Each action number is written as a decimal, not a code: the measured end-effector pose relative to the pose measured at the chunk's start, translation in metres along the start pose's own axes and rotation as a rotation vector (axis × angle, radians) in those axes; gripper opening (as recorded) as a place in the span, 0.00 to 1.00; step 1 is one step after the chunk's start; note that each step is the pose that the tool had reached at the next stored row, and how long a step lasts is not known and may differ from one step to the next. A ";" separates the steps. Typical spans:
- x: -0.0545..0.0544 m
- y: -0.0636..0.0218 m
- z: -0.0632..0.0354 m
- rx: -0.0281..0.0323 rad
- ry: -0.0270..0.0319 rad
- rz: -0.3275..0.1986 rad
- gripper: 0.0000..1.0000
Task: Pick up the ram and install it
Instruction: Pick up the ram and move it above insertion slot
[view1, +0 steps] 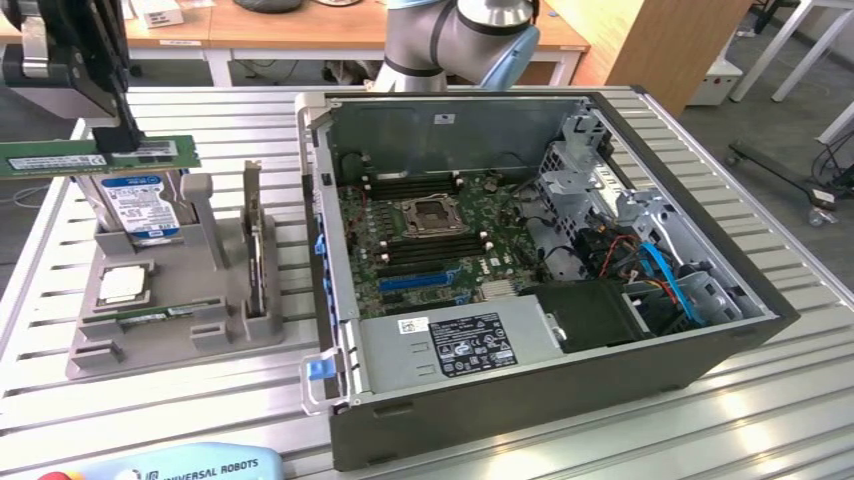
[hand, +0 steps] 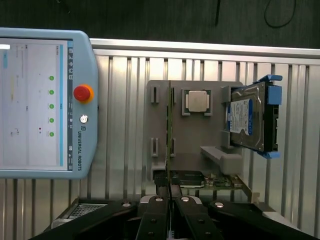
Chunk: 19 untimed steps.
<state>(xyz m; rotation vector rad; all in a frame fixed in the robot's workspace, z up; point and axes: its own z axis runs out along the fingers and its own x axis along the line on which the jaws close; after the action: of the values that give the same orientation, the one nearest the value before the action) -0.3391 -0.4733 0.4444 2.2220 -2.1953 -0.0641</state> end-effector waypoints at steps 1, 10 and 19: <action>0.000 -0.0012 0.0000 0.0000 -0.0001 0.000 0.11; 0.000 -0.0093 -0.0004 0.0000 0.0000 0.000 0.11; 0.000 -0.0125 -0.0005 -0.0001 0.0000 0.000 0.11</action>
<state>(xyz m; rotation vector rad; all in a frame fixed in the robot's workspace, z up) -0.3265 -0.4734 0.4444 2.2220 -2.1953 -0.0641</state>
